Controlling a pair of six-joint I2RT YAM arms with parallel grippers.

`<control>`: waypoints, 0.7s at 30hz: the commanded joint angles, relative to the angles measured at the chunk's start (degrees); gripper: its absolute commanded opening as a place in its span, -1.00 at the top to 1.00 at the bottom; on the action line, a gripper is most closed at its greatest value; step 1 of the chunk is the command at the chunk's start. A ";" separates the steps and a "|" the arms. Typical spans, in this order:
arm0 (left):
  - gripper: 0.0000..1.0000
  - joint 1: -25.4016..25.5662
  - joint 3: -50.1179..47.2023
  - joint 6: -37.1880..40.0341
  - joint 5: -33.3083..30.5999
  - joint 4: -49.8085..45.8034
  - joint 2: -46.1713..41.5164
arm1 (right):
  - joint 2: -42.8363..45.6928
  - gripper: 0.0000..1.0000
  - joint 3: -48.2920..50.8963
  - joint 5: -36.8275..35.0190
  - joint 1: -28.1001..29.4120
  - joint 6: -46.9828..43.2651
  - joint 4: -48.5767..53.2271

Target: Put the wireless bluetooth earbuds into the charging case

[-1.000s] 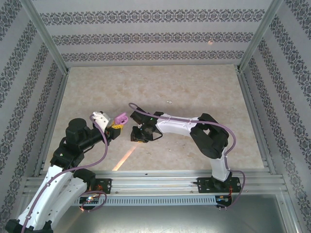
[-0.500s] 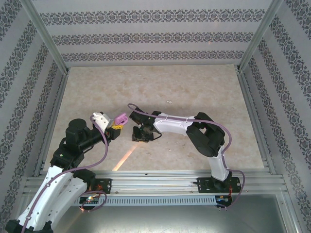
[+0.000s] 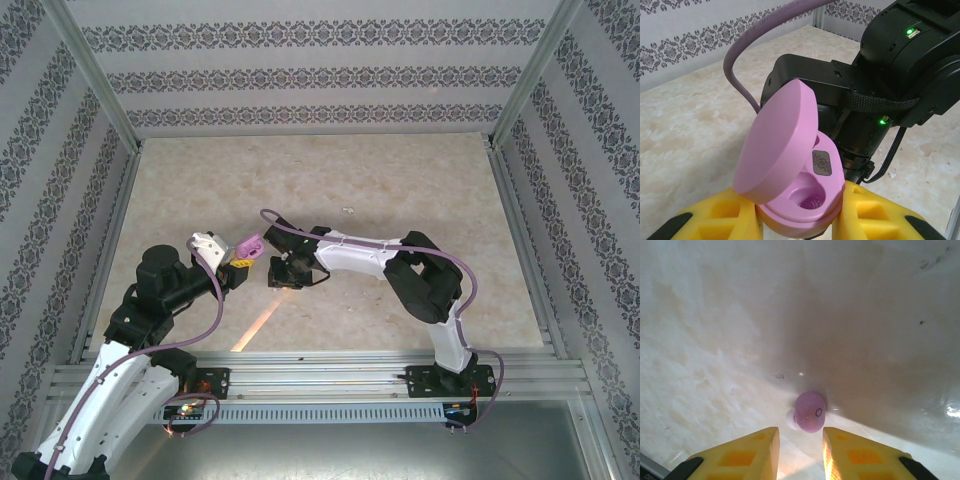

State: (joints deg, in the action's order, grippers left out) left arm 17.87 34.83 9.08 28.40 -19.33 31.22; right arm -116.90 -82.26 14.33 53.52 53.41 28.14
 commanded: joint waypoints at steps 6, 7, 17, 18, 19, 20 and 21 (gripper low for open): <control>0.85 -0.77 -0.12 1.98 0.15 -0.35 -0.44 | -3.91 0.39 -3.67 -0.78 0.45 -2.04 3.08; 0.85 -0.81 -0.17 2.06 0.16 -0.36 -0.46 | -4.19 0.38 -4.02 -0.74 0.45 -2.24 3.45; 0.85 -0.76 -0.05 2.26 0.69 -0.57 -0.42 | -6.89 0.49 -6.25 -0.81 0.42 -3.62 5.26; 0.85 -0.79 -0.06 2.34 0.78 -0.55 -0.46 | -6.89 0.53 -6.25 -0.71 0.37 -3.74 5.19; 0.85 -0.76 -0.16 2.34 0.94 -0.53 -0.46 | -6.85 0.57 -6.25 -0.47 0.36 -3.83 5.11; 0.85 -0.77 -0.20 2.34 1.14 -0.37 -0.46 | -6.72 0.60 -6.16 -0.53 0.36 -3.96 5.13; 0.85 -0.81 -0.35 2.26 1.36 -0.13 -0.50 | -6.39 0.62 -5.99 -0.72 0.36 -4.02 5.08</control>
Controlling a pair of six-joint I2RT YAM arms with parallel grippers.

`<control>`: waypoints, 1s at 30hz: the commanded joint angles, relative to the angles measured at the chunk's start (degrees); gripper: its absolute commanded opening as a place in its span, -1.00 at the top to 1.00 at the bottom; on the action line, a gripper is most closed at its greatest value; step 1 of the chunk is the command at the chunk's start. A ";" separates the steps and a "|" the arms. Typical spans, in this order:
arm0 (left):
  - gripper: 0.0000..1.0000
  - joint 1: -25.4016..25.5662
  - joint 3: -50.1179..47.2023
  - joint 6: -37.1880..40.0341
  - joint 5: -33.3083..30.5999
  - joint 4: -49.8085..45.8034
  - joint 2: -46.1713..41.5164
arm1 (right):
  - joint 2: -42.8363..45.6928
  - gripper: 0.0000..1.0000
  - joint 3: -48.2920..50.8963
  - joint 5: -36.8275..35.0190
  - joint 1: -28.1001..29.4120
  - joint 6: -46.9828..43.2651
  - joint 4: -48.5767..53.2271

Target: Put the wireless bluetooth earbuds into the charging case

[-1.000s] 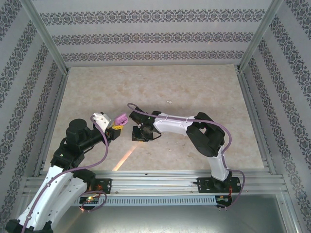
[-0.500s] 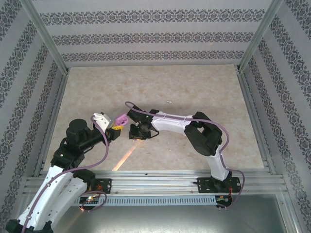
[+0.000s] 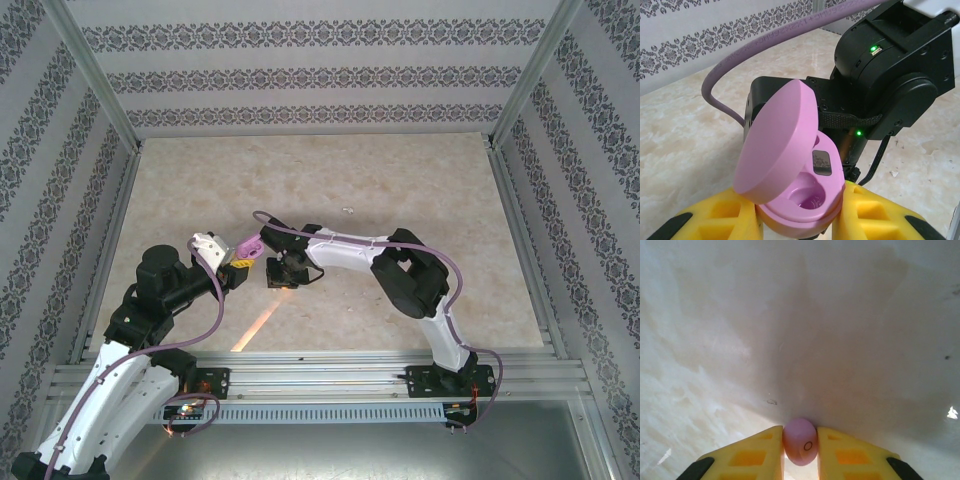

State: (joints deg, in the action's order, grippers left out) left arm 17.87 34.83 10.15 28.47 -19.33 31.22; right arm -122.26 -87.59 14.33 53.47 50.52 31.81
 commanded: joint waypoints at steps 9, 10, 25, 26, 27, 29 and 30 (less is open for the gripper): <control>0.85 -0.74 -2.02 -1.26 5.24 4.70 0.61 | 7.70 0.70 6.47 -4.29 -1.80 -1.32 -0.34; 0.85 -0.75 -2.40 -1.65 5.70 5.71 0.92 | 9.41 0.70 8.02 -4.88 -2.39 -1.31 -0.59; 0.90 1.21 -3.49 -10.47 9.52 28.96 15.91 | 39.02 0.72 28.37 -9.08 -11.69 -0.89 -0.39; 0.90 1.95 -3.46 -10.44 9.19 30.12 17.09 | 40.96 0.72 28.84 -8.93 -12.34 -0.99 0.17; 0.90 2.77 -3.22 -10.34 8.93 30.96 18.23 | 42.47 0.72 29.29 -8.80 -12.72 -1.17 0.62; 0.90 4.17 -2.85 -10.07 8.28 32.83 20.62 | 46.10 0.74 29.91 -8.53 -13.69 -1.58 2.16; 0.90 4.90 -2.74 -9.98 7.99 33.88 21.70 | 47.76 0.75 30.01 -8.52 -13.84 -1.80 3.03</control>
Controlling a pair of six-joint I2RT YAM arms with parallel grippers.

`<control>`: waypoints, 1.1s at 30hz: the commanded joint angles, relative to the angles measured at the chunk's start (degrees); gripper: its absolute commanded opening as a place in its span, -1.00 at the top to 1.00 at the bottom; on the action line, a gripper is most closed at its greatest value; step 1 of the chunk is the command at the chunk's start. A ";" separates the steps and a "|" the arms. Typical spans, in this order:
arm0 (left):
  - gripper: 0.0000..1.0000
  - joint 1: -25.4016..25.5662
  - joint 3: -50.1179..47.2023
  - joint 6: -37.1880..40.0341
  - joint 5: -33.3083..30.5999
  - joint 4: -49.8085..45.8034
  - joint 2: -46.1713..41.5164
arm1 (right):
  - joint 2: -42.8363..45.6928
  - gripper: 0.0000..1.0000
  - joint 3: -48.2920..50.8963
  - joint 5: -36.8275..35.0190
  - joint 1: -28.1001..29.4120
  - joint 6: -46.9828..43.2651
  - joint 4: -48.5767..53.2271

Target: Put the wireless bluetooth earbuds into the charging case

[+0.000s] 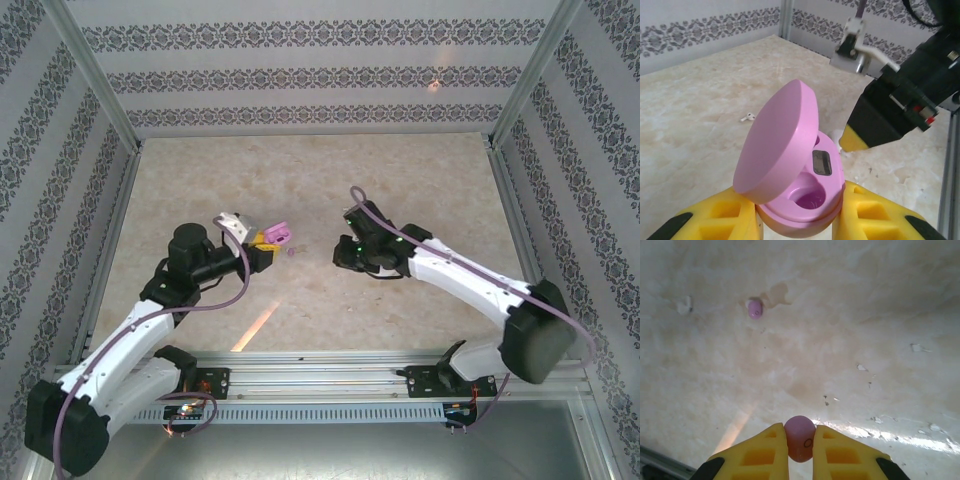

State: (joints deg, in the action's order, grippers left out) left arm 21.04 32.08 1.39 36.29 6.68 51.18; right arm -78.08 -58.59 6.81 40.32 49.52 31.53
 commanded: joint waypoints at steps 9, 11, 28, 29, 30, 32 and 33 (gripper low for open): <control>0.90 9.04 3.10 0.16 -2.94 16.67 12.98 | 16.40 0.81 0.56 -1.91 -1.07 -1.77 8.82; 0.90 10.17 4.05 0.47 -3.06 18.99 15.64 | 17.87 0.81 -0.71 -1.70 -0.88 -2.20 9.79; 0.90 15.86 9.05 3.09 -2.96 23.99 23.85 | 13.11 0.81 -10.34 0.66 3.62 -5.23 9.07; 0.90 16.04 9.05 3.18 -2.94 23.84 23.81 | 12.49 0.80 -10.81 0.74 3.61 -5.37 8.73; 0.90 16.14 8.97 3.27 -3.06 23.74 23.71 | 11.98 0.80 -11.21 0.88 3.63 -5.36 8.42; 0.90 16.46 8.87 3.53 -3.28 23.19 23.38 | 11.31 0.80 -11.77 1.09 3.56 -5.41 7.87; 0.90 16.62 8.75 3.62 -3.31 22.97 23.21 | 10.96 0.80 -11.79 1.13 3.63 -5.31 7.55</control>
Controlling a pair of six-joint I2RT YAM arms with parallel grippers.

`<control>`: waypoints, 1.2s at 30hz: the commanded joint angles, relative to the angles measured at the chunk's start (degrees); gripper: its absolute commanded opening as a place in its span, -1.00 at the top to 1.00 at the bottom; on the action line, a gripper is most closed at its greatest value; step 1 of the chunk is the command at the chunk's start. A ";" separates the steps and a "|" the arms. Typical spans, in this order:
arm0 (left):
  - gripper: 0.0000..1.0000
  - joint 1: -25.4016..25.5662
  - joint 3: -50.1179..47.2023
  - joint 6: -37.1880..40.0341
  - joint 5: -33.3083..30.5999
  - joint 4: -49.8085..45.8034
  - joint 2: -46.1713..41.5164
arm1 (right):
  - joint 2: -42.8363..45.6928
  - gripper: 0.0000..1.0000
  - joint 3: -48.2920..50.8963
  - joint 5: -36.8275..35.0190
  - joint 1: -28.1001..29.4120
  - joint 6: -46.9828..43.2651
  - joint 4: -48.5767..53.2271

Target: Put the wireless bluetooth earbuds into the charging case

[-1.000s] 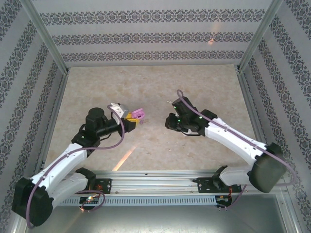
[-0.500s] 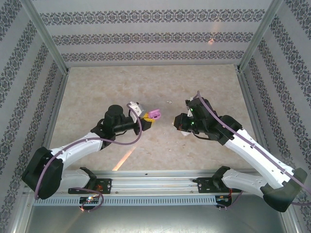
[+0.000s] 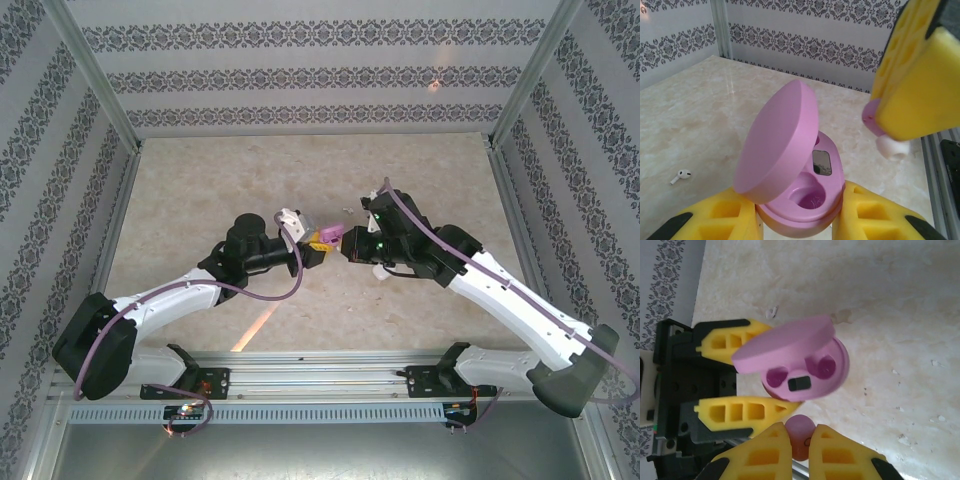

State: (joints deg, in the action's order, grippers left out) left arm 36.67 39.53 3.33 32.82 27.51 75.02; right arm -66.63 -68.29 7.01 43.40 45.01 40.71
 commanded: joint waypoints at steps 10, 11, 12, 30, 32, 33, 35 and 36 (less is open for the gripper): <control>0.90 1.70 0.85 1.68 0.10 2.62 -0.46 | -3.70 0.81 -2.17 1.56 0.47 -0.63 -4.13; 0.90 1.70 0.83 1.67 0.19 2.80 -0.41 | -4.14 0.80 -2.35 1.48 0.54 -0.71 -4.30; 0.90 1.66 0.74 1.68 0.16 2.85 -0.50 | -4.57 0.80 -2.61 1.39 0.43 -0.89 -4.32; 0.90 1.66 -0.42 1.94 -0.01 2.14 -1.83 | -9.57 0.80 -4.91 -2.21 0.85 -4.12 -0.51; 0.90 1.66 -0.44 1.93 -0.03 2.12 -1.74 | -9.87 0.79 -5.13 -2.75 0.93 -4.48 0.02; 0.90 1.66 -0.35 1.94 -0.03 2.16 -1.68 | -9.99 0.80 -5.34 -2.96 0.98 -4.73 0.37; 0.90 1.66 -0.40 1.94 -0.03 2.12 -1.55 | -10.25 0.78 -5.82 -3.76 1.23 -5.29 1.14; 0.90 1.66 -0.32 2.01 -0.11 2.11 -1.55 | -10.39 0.76 -6.09 -4.30 1.40 -5.71 1.71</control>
State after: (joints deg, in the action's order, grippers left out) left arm 37.52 39.00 4.08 31.05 26.98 75.00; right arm -75.83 -72.88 5.89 44.16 41.34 39.48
